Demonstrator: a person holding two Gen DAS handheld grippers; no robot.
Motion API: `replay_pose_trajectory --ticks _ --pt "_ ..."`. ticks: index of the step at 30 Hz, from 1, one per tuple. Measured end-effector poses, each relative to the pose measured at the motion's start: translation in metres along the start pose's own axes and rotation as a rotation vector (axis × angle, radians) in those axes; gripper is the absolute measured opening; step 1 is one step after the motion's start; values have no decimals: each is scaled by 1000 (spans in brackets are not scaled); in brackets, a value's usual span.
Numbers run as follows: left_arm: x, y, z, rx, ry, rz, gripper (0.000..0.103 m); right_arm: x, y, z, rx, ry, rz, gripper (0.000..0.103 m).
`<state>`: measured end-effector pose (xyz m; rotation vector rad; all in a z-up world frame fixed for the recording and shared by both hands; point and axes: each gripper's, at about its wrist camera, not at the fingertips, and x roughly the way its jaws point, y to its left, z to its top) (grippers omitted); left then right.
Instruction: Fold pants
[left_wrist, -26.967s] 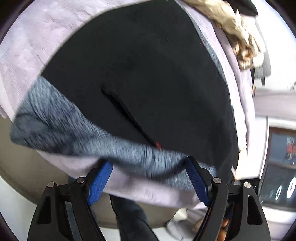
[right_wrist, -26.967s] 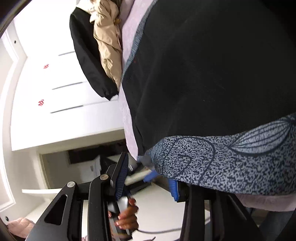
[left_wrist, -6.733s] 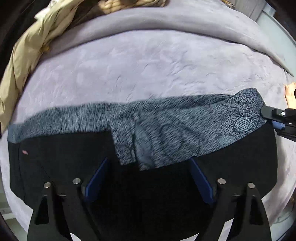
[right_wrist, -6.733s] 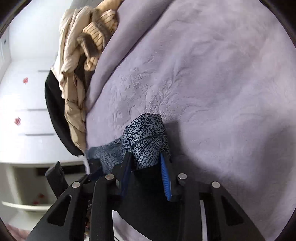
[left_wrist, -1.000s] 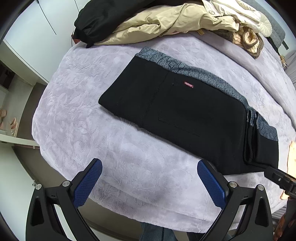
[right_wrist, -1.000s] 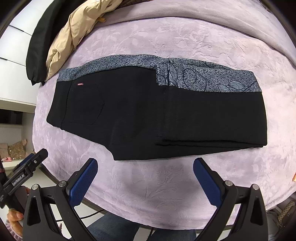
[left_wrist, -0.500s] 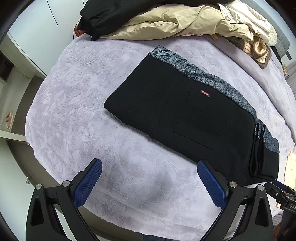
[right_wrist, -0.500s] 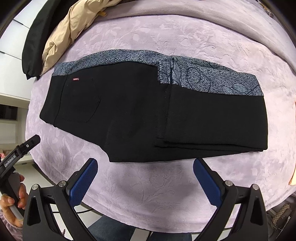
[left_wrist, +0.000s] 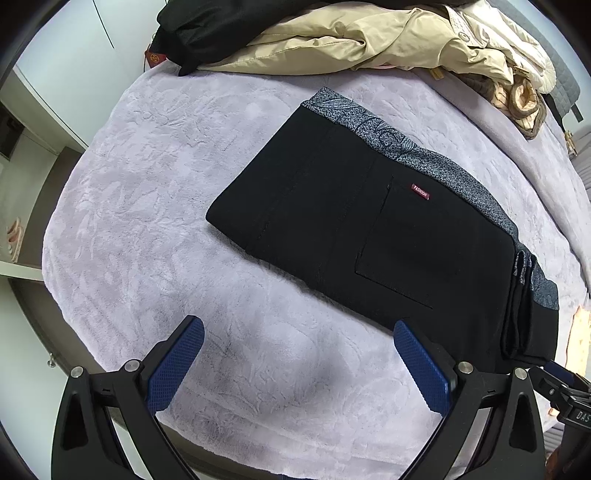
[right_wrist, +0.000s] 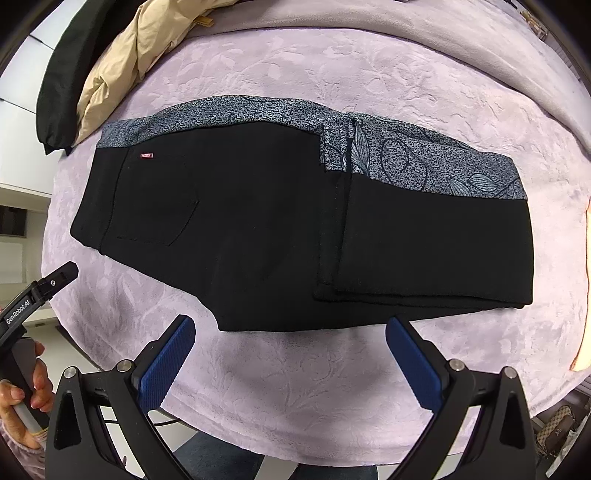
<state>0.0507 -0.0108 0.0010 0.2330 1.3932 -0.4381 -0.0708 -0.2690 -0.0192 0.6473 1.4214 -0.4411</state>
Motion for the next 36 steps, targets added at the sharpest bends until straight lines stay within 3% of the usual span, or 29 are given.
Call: replay_pose_trajectory --ticks 10,17,21,25,29,34,36 --pt "17 17 25 -17 -48 -75 103 22 27 20 -47 13 -25 103" --pt "48 56 39 -86 -65 -337 103 66 60 40 -109 -37 80 103" --pt "64 67 36 -138 -46 -453 103 91 71 43 -156 -28 9 103" --pt "67 62 41 -152 -53 -525 103 92 72 38 -199 -40 6 103" --pt "61 53 44 -148 -88 -516 103 91 71 36 -188 -36 17 103" --pt "81 58 53 -198 -51 -512 101 92 70 36 -193 -38 17 103" --pt "72 47 56 -172 -89 -421 87 91 67 33 -198 -41 21 103"
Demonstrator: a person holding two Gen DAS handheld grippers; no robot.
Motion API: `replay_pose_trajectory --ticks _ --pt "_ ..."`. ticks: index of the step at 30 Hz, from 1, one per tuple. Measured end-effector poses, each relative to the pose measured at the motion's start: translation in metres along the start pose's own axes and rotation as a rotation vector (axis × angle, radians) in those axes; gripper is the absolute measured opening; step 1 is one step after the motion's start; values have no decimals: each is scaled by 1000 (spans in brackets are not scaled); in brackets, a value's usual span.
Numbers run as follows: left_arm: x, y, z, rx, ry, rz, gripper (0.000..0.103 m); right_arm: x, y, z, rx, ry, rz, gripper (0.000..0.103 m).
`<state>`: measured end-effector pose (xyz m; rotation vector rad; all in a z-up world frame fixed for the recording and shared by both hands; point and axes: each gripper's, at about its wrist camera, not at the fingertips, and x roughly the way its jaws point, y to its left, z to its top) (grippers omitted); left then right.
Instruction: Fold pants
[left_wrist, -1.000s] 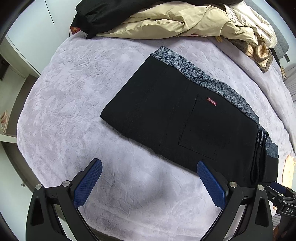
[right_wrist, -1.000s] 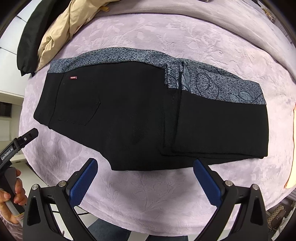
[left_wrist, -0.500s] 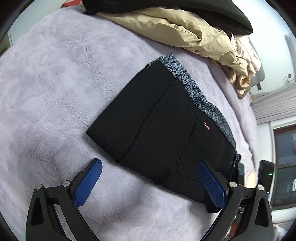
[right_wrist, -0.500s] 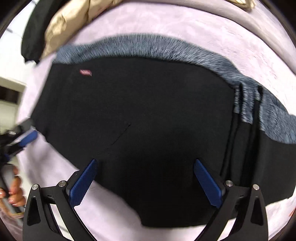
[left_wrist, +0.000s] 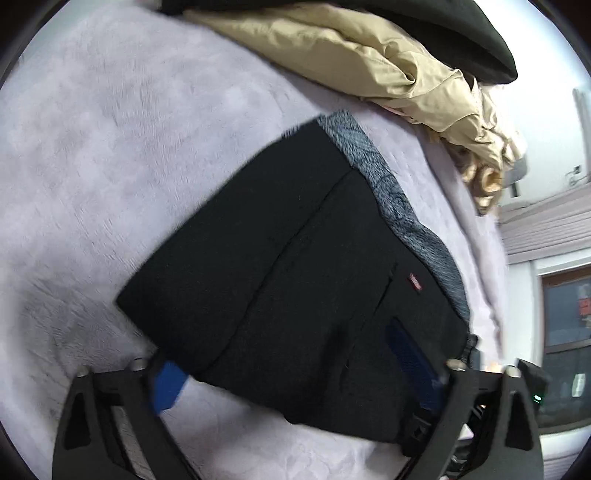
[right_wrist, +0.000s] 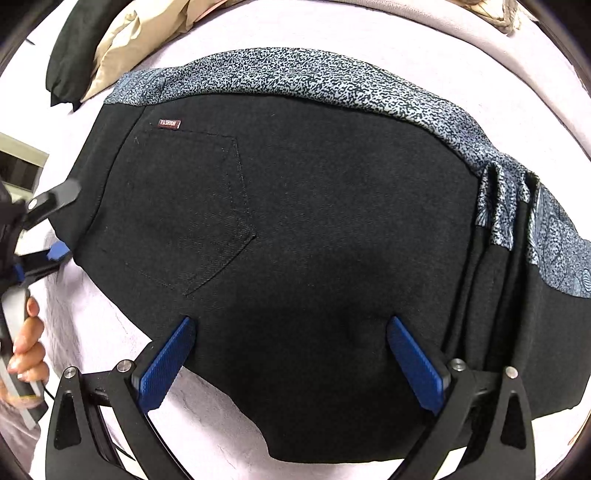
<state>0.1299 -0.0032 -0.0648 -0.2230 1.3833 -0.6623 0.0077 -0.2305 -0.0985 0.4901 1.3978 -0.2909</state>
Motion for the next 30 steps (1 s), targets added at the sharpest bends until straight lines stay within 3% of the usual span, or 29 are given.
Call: replay_pose_trajectory --ticks 2,4,7,8,11,14,20,24,26,27,28,30 --pt "-10 -21 -1 100 -68 122 45 -2 -5 2 -12 5 14 103" --pt "-20 -47 -7 238 -133 258 37 -18 -9 2 -14 -4 29 103" --pt "-26 -82 -20 407 -210 394 36 -57 -13 21 -25 -51 86 103" --pt "-26 -95 -28 466 -203 420 36 -69 -13 33 -28 -46 128 103" --pt "-20 -125 -46 660 -249 504 36 -85 2 81 -48 65 257 103" --pt "-19 -131 -53 730 -259 523 36 -84 48 134 -119 198 393 103" --pt "-19 -130 -48 726 -256 522 37 -41 165 176 -334 353 355 103" --pt "-20 -129 -47 725 -262 520 37 1 191 180 -368 451 264 103" --pt "-19 -131 -49 735 -265 520 37 14 188 177 -346 486 246 88" --pt "-19 -132 -49 736 -258 514 37 19 183 174 -329 509 245 40" --pt "-20 -133 -48 735 -245 494 37 19 178 172 -313 510 248 19" --pt "-27 -142 -50 764 -260 492 37 8 166 171 -295 465 304 19"
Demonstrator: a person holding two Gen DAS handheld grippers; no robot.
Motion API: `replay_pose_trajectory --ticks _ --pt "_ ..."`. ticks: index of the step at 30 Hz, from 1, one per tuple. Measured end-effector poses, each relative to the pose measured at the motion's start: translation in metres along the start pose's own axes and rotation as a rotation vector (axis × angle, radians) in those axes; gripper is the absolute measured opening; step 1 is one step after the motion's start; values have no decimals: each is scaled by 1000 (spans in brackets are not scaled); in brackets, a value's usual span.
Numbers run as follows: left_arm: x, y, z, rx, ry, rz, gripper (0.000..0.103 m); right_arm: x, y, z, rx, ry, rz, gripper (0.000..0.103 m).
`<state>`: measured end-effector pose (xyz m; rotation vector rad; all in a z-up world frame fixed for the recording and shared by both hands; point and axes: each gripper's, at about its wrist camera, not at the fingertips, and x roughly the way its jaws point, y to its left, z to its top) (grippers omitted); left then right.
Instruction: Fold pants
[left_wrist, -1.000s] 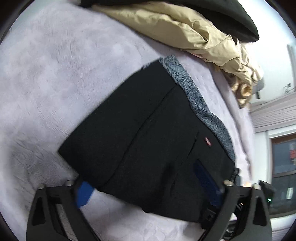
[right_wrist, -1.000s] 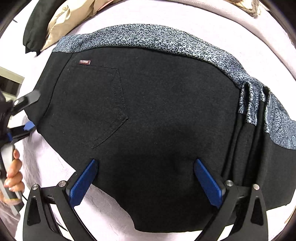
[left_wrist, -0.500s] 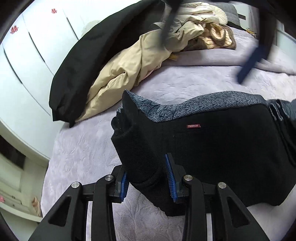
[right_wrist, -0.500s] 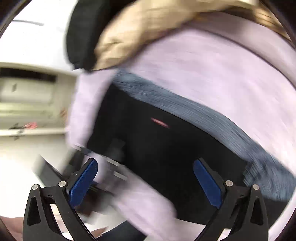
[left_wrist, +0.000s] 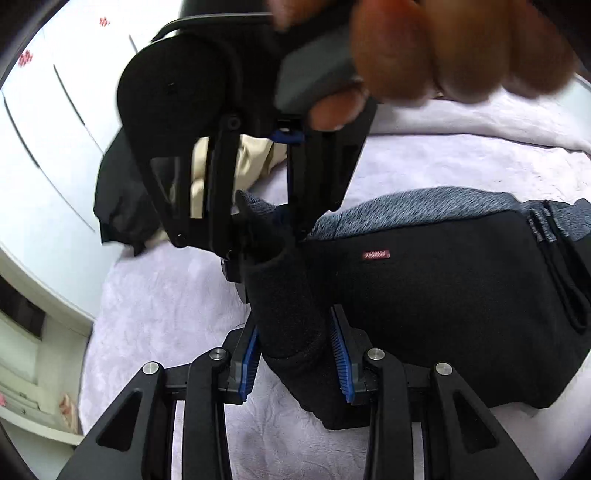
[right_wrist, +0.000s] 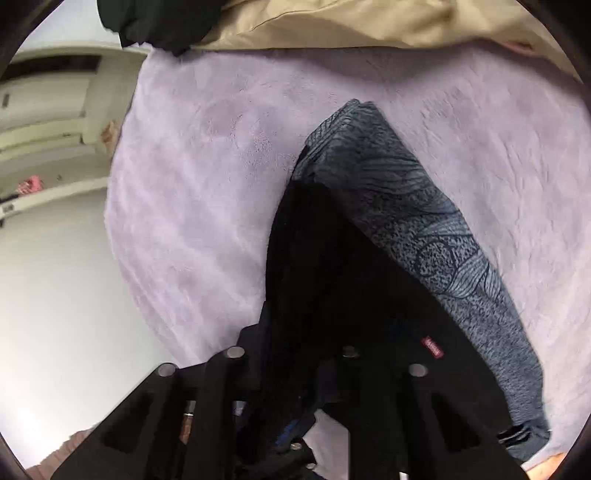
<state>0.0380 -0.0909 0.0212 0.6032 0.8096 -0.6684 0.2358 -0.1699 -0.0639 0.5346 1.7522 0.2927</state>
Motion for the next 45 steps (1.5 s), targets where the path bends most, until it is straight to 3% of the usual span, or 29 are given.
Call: replay_pose_trajectory --ticks 7,11,13,18,22,25,29,31,34,37,40,44,45 --pt "-65 -32 42 110 -115 -24 37 -82 -46 -81 26 -261 307 18" --pt "-114 -75 67 181 -194 -92 43 -127 -94 -156 69 -451 503 18" --pt "-137 -103 75 225 -228 -138 44 -141 -117 -195 86 -535 555 18" --pt "-169 -201 85 389 -242 -281 44 -152 -187 -297 181 -709 606 20" --pt "-166 -277 72 500 -202 -387 44 -127 -258 -370 308 -763 602 21" --pt "-142 -337 54 578 -162 -420 44 -100 -313 -400 415 -761 578 21" --pt "-107 -381 41 625 -51 -431 44 -54 -366 -407 528 -706 537 21" --pt "-103 -381 41 622 -2 -438 45 -39 -370 -404 540 -679 510 21" --pt "-112 -351 53 561 50 -457 61 -44 -372 -408 563 -686 476 25" --pt "-124 -306 66 444 86 -437 93 -60 -362 -416 577 -668 353 29" --pt "-105 -243 81 276 140 -320 96 -80 -350 -422 604 -676 193 31" --pt "-51 -183 85 85 283 -164 96 -107 -326 -424 536 -723 72 31" --pt "-42 -180 85 50 308 -160 96 -110 -317 -416 516 -710 26 40"
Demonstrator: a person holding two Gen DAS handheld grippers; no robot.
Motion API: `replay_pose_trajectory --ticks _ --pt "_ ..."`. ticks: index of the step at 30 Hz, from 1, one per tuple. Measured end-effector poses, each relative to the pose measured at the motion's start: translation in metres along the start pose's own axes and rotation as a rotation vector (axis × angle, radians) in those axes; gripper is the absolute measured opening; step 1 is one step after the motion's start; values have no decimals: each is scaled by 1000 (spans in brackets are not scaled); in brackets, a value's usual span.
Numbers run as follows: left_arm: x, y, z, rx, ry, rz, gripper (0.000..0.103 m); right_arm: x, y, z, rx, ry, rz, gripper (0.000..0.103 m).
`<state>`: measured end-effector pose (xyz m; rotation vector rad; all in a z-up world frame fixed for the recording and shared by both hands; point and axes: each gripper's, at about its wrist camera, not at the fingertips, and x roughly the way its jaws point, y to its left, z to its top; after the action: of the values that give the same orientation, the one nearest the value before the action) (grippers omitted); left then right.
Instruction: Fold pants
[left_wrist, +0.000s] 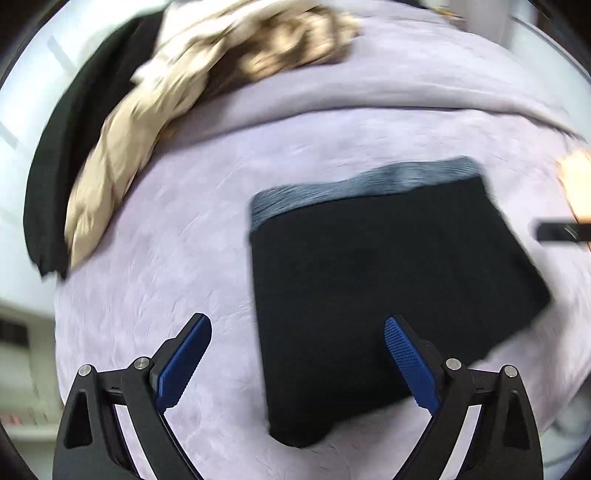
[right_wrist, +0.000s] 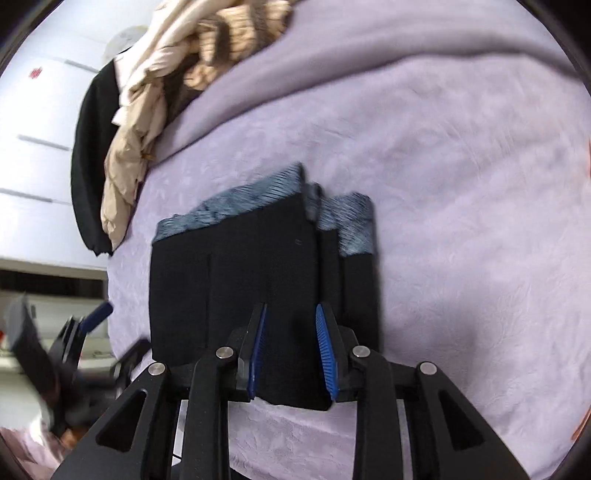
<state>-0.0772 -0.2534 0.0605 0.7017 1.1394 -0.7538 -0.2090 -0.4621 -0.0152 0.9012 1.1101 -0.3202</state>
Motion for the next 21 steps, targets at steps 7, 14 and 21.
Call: replay_pose_trajectory --ticks 7,14,21 --pt "49 3 -9 -46 101 -24 103 53 0 -43 -86 127 -201 69" --pt "29 1 -22 -100 183 -62 103 25 -6 -47 -15 83 -153 77" --pt "-28 7 -41 -138 126 -42 103 -24 -7 -46 50 -15 -129 86"
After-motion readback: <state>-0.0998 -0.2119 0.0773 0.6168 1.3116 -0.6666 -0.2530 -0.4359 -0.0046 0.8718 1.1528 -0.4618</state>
